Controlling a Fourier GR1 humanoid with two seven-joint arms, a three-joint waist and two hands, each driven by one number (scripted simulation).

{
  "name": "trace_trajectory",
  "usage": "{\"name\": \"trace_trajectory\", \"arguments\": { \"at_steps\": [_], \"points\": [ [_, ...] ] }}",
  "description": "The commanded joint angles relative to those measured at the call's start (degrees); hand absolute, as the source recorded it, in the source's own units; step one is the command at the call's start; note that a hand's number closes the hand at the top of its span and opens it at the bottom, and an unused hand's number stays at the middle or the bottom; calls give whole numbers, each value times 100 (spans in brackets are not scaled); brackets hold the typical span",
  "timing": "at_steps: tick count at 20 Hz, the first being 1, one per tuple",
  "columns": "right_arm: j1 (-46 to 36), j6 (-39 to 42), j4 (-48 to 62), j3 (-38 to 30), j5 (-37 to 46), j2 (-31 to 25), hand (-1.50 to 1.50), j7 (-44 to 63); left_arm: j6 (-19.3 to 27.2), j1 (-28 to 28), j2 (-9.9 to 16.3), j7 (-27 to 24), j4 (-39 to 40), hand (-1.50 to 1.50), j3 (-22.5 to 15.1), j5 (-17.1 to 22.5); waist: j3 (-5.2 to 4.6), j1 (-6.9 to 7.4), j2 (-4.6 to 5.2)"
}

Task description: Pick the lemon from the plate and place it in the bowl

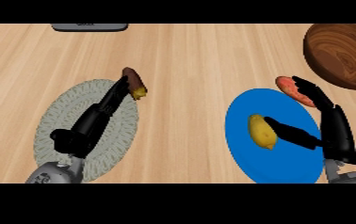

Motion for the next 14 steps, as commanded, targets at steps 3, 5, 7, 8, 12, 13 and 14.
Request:
{"name": "trace_trajectory", "arguments": {
  "at_steps": [3, 5, 7, 8, 12, 13, 14],
  "points": [
    [-642, 1146, -237, 355, 757, -1189, -150, 1896, -42, -275, -216, 25, 223, 0, -7, -9, -16, 34, 5],
    [-569, 1756, -386, 538, 854, -1657, -150, 2439, 27, -120, -145, 141, 32, 0, -84, -100, -23, 49, -30],
    [-737, 2540, -360, 942, 710, -1794, -150, 2945, 147, -255, -328, 204, 56, 0, -201, -191, -31, 135, 0],
    [-847, 2944, -478, 999, 430, -1833, -150, 3214, -17, -150, -222, 64, 141, 0, -158, -133, -32, 158, 7],
    [-1118, 4167, -993, 1068, -710, -1939, -150, 4429, -12, -97, -233, 1, 156, 0, -48, -83, -25, 104, -19],
    [-1402, 4271, -1047, 1251, -807, -1680, -150, 4895, -64, -452, -279, 128, 355, 0, 26, -55, -21, 102, 13],
    [-1631, 4563, -1121, 899, -1336, -1805, -150, 5180, 7, -428, -252, 243, 184, 0, 4, -127, -10, 95, -9]
  ]
}}
